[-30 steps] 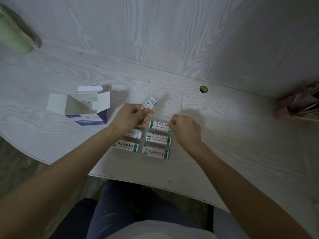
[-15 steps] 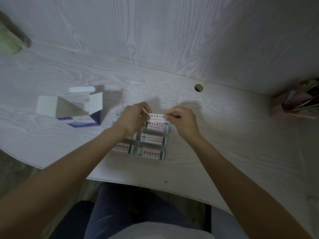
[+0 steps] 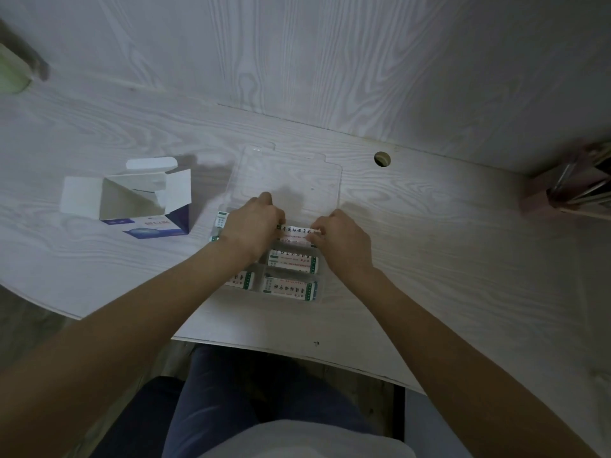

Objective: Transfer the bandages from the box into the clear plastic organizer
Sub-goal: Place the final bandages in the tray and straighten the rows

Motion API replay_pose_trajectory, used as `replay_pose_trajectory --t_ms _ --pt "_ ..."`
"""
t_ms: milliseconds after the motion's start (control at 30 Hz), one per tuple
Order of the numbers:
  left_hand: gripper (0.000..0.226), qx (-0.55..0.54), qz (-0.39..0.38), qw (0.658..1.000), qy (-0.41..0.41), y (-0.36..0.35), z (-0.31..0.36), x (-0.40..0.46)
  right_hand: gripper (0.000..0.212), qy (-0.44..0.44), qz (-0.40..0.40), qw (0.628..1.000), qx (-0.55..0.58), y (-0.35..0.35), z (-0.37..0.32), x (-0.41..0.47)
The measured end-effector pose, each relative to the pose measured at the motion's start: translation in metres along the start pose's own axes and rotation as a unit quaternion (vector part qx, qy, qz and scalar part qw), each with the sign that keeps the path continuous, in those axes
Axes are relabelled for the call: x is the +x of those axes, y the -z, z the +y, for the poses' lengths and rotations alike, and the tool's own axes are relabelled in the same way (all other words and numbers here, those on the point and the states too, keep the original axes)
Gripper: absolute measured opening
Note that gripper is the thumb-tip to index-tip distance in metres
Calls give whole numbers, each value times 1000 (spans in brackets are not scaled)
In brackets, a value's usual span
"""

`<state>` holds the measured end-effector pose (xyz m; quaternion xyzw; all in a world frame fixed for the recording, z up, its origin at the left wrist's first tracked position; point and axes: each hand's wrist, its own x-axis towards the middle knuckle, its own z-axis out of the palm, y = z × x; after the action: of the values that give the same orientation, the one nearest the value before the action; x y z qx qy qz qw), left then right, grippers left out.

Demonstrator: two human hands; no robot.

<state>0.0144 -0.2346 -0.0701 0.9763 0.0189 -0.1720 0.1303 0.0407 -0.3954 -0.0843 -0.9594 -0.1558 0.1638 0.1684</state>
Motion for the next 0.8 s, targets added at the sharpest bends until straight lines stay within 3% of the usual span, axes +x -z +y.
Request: replay_pose_trajectory --t_ms 333,467,667,800 --pt "32 43 -42 998 -28 -2 -2 2 29 1 -19 999 -26 2 -1 -2" --pt "34 -24 -22 999 -19 4 -4 -6 30 8 -16 999 -30 9 -6 -4" --pt "29 -87 48 994 -38 39 -24 -38 29 84 -4 996 33 29 -33 4" --pt "21 -85 178 979 -58 53 -54 -62 29 185 5 979 88 33 -73 16"
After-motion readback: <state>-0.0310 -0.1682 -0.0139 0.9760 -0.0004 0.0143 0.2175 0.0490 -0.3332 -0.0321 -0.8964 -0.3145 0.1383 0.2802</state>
